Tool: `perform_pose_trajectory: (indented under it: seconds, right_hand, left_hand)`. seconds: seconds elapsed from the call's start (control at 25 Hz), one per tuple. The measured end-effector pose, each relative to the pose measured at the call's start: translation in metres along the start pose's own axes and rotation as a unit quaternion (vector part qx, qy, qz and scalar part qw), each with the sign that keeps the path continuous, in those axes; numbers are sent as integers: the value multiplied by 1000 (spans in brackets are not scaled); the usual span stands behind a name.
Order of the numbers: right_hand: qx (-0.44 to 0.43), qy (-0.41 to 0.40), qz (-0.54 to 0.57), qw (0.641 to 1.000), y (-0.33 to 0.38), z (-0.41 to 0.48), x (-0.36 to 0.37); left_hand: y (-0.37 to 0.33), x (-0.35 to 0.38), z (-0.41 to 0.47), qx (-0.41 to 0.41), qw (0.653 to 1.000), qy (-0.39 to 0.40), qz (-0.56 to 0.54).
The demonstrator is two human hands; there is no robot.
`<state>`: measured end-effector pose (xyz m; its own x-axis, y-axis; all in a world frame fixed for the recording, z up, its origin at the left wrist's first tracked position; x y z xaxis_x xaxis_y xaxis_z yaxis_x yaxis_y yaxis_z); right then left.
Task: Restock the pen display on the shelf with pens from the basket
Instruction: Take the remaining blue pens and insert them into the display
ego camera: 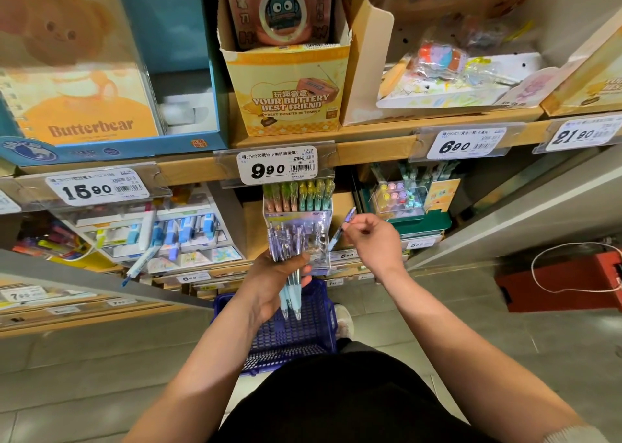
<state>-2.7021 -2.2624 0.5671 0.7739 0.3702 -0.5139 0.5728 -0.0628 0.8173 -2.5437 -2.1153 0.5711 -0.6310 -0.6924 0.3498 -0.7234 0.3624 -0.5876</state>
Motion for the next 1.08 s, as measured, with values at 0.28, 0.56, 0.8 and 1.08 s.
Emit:
perform_pose_trajectory:
  seconds: [0.28, 0.56, 0.8, 1.08]
  right_hand:
    - [-101, -37, -57, 993, -10, 8, 30]
    - [-78, -4, -132, 988, -27, 23, 51]
    - [-79, 32, -225, 971, -34, 25, 65]
    - [2, 52, -245, 968, -29, 24, 61]
  left_hand:
    - [1, -7, -1, -16, 999, -6, -35]
    - [-3, -10, -3, -14, 999, -13, -45]
    - [-4, -14, -6, -11, 999, -14, -49]
    - [-4, -15, -9, -18, 998, -8, -63]
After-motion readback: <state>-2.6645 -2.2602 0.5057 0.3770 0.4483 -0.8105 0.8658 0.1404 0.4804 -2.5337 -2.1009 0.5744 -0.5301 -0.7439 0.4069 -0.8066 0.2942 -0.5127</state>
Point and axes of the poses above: each hand's wrist, its own z-axis towards the middle knuckle, its own x-axis out of the palm, y = z × x, the point moved 3 cm from there along z, towards the middle knuckle, and after that the axes turned 6 degrees about -z, right-handed, at the moved point
